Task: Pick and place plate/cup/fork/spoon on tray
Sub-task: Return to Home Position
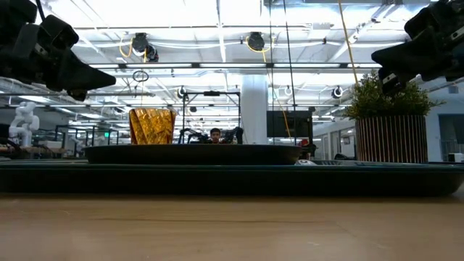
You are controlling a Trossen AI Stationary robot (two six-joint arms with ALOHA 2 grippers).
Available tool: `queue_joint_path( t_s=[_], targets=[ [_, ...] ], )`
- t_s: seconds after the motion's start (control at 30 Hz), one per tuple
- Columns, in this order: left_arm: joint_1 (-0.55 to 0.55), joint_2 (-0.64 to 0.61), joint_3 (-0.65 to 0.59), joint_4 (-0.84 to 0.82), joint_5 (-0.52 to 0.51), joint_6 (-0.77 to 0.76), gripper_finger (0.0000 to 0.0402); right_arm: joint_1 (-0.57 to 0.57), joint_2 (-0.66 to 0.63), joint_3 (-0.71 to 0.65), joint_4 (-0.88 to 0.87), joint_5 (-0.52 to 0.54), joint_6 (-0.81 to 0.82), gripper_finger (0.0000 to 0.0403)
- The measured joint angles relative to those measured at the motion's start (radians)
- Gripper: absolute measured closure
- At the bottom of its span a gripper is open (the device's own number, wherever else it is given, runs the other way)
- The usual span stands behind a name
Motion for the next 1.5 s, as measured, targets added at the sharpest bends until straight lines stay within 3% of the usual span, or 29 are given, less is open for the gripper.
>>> queue_joint_path(
  t_s=[0.27, 1.5],
  targets=[
    [0.000, 0.000, 0.000, 0.000, 0.001, 0.006, 0.0373, 0.002, 0.009, 0.000, 0.005, -0.047, -0.002, 0.0403],
    [0.000, 0.000, 0.000, 0.001, 0.004, 0.006, 0.0371, 0.002, 0.009, 0.000, 0.008, -0.049, -0.002, 0.0403]
  ],
)
